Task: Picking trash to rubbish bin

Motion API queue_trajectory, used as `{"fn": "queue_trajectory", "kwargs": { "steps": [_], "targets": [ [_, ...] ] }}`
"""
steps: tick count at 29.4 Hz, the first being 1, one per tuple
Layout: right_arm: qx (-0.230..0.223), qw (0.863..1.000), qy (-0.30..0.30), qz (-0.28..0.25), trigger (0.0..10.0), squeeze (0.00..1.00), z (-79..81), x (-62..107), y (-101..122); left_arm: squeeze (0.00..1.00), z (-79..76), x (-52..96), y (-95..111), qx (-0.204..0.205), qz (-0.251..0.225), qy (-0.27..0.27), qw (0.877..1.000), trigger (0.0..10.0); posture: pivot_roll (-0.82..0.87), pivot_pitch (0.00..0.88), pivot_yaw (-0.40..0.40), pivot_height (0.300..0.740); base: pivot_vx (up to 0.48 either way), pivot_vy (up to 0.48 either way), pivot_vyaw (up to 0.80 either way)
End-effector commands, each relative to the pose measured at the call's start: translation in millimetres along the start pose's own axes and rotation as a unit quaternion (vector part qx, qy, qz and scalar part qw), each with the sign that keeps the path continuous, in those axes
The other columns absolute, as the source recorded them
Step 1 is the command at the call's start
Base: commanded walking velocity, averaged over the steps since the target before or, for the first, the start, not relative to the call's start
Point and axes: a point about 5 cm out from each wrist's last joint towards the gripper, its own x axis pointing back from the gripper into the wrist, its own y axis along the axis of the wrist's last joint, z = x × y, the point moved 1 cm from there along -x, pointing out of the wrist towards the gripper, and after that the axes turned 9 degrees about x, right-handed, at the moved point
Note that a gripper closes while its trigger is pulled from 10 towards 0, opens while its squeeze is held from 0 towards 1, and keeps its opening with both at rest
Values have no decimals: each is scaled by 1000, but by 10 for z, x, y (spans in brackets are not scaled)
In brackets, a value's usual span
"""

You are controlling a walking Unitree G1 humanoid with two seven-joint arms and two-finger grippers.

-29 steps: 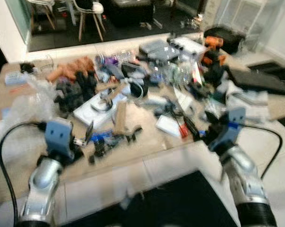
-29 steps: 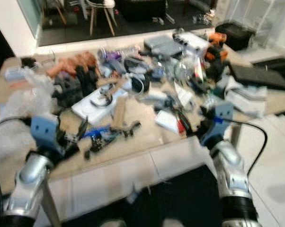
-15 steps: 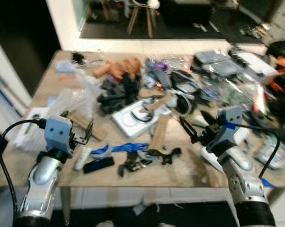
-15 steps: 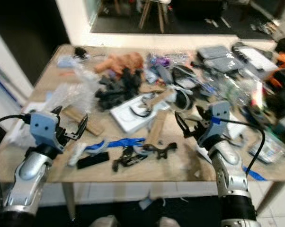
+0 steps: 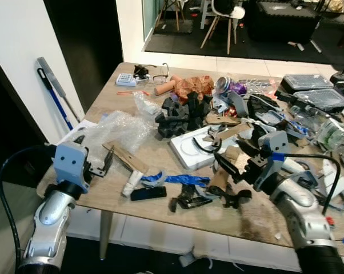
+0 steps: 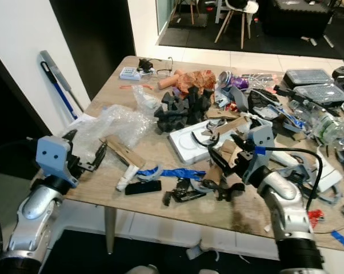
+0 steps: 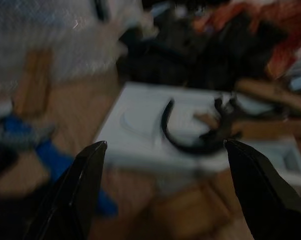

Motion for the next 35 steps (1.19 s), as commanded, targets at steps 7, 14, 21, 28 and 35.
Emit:
{"fn": "queue_trajectory", "kwargs": {
  "steps": [7,14,21,28,35],
  "targets": [
    [6,999,48,0,10000,0,-68,159,115,0,-270,135,168,29,19,-163,986,10000,-12,0,-6,740,0,0,0],
    [0,996,86,-8,10000,0,-63,232,207,0,-393,275,275,38,48,-245,968,10000,-12,0,-9,740,0,0,0],
    [-5,983,181,39,10000,0,162,325,150,0,-443,353,314,40,85,-289,953,10000,-11,0,-7,740,0,0,0],
    [9,971,224,76,10000,0,244,368,115,0,-439,377,279,37,107,-292,950,10000,-11,0,-7,740,0,0,0],
    [55,961,243,120,10000,0,182,332,60,0,-444,387,248,34,123,-295,947,10000,-12,0,1,740,0,0,0]
  ]
}}
